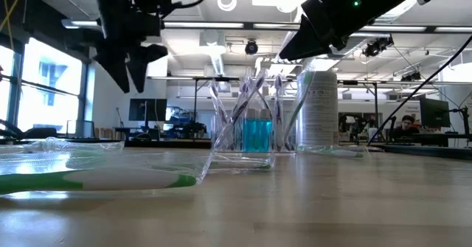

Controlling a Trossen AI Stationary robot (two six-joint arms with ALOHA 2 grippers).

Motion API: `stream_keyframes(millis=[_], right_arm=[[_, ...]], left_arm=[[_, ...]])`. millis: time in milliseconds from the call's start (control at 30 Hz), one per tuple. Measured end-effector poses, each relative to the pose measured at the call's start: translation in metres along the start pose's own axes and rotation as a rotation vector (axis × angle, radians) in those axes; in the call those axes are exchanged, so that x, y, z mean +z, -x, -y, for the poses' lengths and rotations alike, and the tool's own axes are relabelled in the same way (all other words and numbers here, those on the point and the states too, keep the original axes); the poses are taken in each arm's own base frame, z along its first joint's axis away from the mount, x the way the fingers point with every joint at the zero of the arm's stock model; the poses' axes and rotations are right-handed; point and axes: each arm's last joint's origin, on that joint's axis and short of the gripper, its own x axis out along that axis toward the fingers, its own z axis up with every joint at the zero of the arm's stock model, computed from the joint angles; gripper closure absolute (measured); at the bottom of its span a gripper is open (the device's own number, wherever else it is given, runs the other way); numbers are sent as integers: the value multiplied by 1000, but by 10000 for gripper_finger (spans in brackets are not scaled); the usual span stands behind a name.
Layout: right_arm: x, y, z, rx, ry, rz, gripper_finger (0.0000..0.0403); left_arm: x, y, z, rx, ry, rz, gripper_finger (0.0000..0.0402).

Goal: Pick & Place toothbrushing station
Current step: Put the green toothbrush into the transparent organizer

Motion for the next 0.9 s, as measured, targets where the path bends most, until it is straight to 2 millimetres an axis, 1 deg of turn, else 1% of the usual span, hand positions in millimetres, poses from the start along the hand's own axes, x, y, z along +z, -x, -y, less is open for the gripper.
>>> stream_keyframes(millis=[133, 200, 300, 400, 467, 533, 600, 633, 700, 767, 833, 900], right_arm=[[-2, 0, 0, -1, 4, -14, 230], [-3, 0, 0, -1, 7, -22, 230], [-4, 0, 1, -3, 15, -32, 230], [-4, 0, 1, -3, 16, -33, 230], [-4, 0, 1, -3, 16, -33, 230], [-4, 0, 1, -3, 16, -33, 230], [-4, 0, 1, -3, 15, -32, 230], [-4, 0, 1, -3, 15, -32, 230], [-4, 0, 0, -2, 16, -33, 230], [-4, 0, 1, -1, 15, -33, 230], [-4, 0, 1, -1, 15, -33, 230], [-4, 0, 1, -1, 8, -33, 230]], left_arm=[[-1, 0, -5, 117, -331, -94, 265], [1, 1, -8, 167, -447, -117, 265], [7, 2, -16, 287, -491, -130, 265], [10, 5, -24, 421, -519, -212, 265], [9, 6, -25, 437, -557, -240, 265], [6, 4, -22, 380, -654, -279, 265], [-1, 3, -16, 284, -783, -365, 265], [-5, 1, -15, 246, -804, -421, 265], [-13, -5, -16, 186, -791, -540, 265], [-24, -7, -11, 69, -783, -647, 265], [-32, -7, -5, -40, -773, -707, 265], [-36, -10, 0, -144, -762, -724, 265]])
